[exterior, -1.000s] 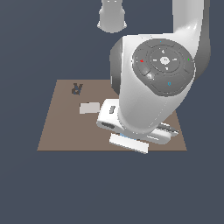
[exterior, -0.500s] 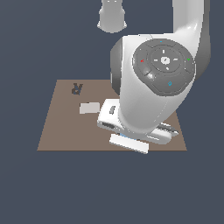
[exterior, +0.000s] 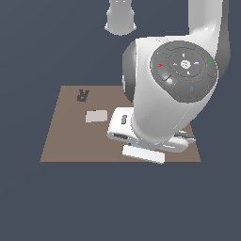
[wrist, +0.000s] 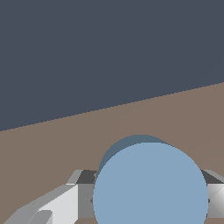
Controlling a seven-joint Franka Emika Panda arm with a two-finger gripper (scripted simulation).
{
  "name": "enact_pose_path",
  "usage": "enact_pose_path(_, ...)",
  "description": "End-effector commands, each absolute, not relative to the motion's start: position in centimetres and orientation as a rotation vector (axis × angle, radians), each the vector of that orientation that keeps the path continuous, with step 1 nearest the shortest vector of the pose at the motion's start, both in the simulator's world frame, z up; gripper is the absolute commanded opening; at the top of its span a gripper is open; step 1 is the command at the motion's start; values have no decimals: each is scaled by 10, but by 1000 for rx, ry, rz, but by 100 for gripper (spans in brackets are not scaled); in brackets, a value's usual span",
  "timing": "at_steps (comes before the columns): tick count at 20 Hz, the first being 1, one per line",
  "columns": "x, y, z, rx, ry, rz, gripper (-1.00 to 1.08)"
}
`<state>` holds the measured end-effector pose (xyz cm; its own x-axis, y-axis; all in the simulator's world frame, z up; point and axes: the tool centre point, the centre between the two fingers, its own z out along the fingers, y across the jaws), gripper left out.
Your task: Insert a designated object into the corresponding slot on a board.
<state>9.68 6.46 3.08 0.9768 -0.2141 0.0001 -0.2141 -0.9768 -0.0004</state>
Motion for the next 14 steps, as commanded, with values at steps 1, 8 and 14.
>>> enact_pose_path(1, 96, 70, 31, -3129, 271, -1, -100)
enact_pose_path(8, 89, 92, 32, -3141, -21, -1, -100)
enact_pose_path(14, 76, 118, 33, -3117, -383, -1, -100)
